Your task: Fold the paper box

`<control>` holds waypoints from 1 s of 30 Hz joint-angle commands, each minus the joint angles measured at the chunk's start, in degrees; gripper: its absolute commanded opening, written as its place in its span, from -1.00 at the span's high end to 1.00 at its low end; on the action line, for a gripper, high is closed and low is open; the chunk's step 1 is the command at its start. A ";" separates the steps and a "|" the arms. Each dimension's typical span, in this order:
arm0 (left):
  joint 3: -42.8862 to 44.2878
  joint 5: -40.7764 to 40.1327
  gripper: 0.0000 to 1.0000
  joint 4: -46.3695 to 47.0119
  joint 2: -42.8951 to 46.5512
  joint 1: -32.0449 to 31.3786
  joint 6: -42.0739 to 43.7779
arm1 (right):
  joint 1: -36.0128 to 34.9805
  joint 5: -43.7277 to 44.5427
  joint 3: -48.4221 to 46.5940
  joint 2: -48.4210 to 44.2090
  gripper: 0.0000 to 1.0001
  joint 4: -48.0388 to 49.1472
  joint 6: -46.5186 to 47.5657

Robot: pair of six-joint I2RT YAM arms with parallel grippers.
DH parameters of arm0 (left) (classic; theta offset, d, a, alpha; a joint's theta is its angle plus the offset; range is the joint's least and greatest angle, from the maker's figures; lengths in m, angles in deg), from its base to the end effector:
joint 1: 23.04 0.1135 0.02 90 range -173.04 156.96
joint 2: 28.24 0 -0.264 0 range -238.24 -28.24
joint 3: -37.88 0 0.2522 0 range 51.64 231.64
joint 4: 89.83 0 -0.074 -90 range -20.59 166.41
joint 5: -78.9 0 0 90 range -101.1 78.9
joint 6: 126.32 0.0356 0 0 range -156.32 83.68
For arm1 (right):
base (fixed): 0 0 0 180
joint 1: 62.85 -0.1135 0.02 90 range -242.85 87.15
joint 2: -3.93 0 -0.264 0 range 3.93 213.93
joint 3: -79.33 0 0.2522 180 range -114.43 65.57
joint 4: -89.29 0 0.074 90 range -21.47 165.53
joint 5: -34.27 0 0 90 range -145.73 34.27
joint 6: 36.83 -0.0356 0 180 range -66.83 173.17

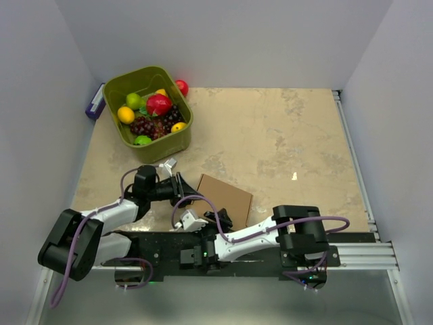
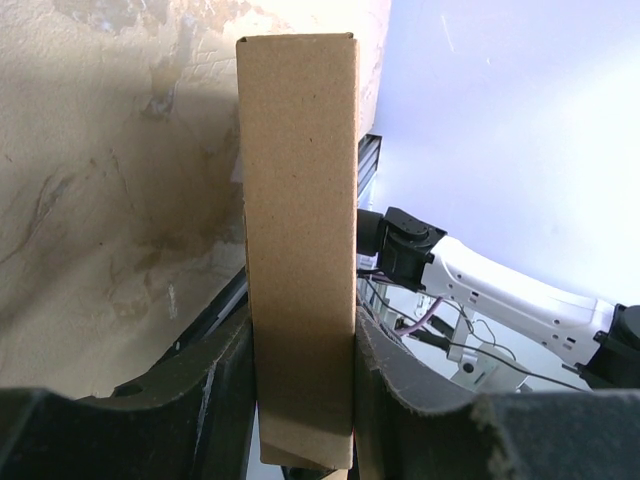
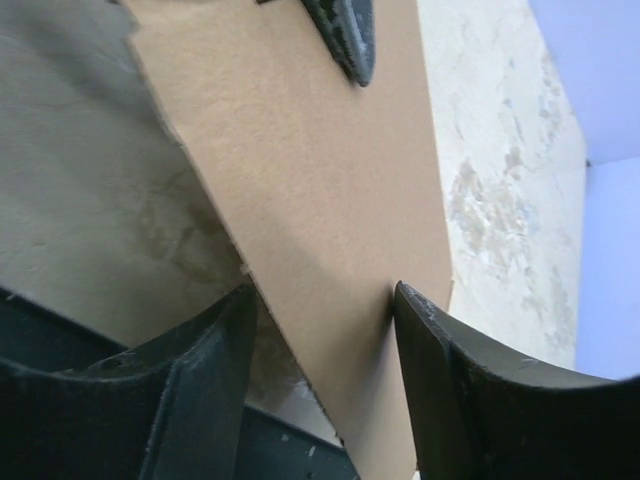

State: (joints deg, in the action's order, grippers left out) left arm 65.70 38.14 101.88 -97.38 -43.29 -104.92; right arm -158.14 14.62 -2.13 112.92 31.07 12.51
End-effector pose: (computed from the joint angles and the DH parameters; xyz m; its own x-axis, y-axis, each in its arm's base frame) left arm 0.1783 -0.0945 0.1456 -0.9548 -0.2957 0.0312 -0.1237 0.2996 -0.9460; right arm 0.0024 0.3376 0.1608 -0.1526 -0.7282 -0.6682 -0.3188 0.6762 -0.6642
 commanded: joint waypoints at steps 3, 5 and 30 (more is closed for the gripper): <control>-0.35 4.91 0.93 0.37 2.26 0.48 -1.89 | 1.50 4.10 -0.42 -1.58 0.03 0.95 0.39; 0.08 5.00 0.69 0.10 2.17 0.56 -0.58 | 1.59 2.17 1.69 -3.69 0.19 6.74 6.52; 18.72 -13.46 -0.83 -37.42 24.40 15.51 47.32 | 26.89 -56.00 7.24 -34.46 0.59 7.12 34.68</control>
State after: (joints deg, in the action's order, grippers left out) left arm 81.11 30.75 71.31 -77.14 -27.55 -70.04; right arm -135.38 -25.99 6.81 79.76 40.62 40.77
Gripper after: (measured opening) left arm 0.936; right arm 0.414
